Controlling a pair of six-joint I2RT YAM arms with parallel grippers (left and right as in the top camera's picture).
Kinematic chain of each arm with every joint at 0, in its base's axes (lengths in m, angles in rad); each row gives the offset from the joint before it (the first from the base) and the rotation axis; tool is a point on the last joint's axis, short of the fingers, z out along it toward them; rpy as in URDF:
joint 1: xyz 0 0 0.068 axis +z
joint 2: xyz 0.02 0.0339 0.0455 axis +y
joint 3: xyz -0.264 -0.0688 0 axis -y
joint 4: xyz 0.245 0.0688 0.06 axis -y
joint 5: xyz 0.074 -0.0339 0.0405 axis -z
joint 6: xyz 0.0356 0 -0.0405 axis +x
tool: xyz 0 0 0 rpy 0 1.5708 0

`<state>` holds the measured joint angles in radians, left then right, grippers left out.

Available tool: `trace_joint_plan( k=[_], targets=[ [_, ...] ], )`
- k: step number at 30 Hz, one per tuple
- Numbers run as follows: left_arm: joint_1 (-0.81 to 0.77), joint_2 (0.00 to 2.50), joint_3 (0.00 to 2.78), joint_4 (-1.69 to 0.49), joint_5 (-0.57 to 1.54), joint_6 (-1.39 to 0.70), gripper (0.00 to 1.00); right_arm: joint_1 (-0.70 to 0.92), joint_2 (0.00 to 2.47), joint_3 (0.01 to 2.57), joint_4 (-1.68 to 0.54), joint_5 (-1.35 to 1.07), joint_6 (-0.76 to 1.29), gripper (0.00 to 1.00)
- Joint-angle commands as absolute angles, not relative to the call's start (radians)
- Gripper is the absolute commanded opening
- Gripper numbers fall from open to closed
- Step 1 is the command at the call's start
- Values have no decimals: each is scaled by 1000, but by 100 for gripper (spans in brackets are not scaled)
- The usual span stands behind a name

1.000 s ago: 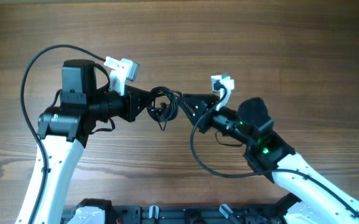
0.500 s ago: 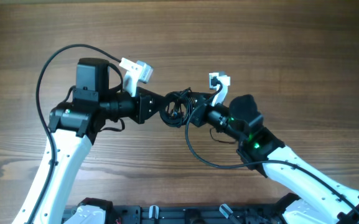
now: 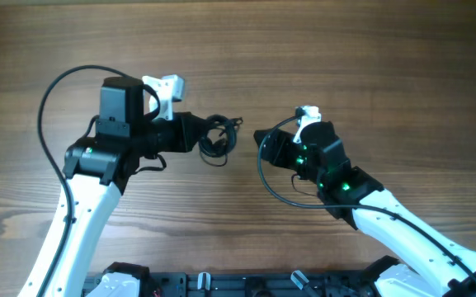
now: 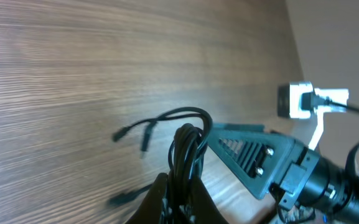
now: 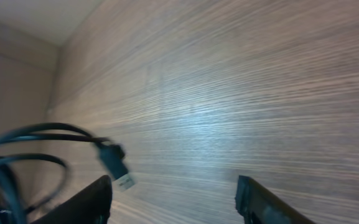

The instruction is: Untangle cables

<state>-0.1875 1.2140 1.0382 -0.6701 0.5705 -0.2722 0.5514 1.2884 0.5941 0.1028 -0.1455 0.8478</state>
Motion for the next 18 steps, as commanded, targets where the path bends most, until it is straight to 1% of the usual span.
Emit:
trace_joint_plan(
  k=[1, 2, 5, 6, 8, 10, 12, 13, 16, 18],
  targets=[
    [-184, 1185, 1053, -662, 514, -349, 4, 549, 1282, 585, 141, -216, 736, 76],
    [-184, 1185, 1053, -662, 514, -349, 4, 550, 1280, 585, 167, -260, 725, 77],
    [-184, 1191, 1053, -662, 515, -349, 4, 550, 1281, 584, 251, -402, 733, 77],
    [-184, 1193, 1053, -662, 516, -349, 4, 550, 1281, 584, 264, -420, 741, 77],
    [-184, 1194, 1053, -661, 586, -326, 4, 550, 1281, 584, 266, -420, 740, 78],
    [-184, 1194, 1053, -668, 645, -144, 4, 549, 1281, 584, 284, -426, 701, 82],
    [-184, 1194, 1053, -678, 602, 23, 4, 548, 1280, 585, 326, -501, 591, 81],
    [-184, 1194, 1053, -693, 563, 131, 4, 537, 1273, 585, 358, -581, 540, 81],
    [-184, 1194, 1053, -729, 487, 258, 4, 476, 1255, 584, 484, -839, 469, 82],
    [-186, 1194, 1053, -734, 500, 324, 4, 456, 1257, 584, 497, -865, 368, 82]
  ],
)
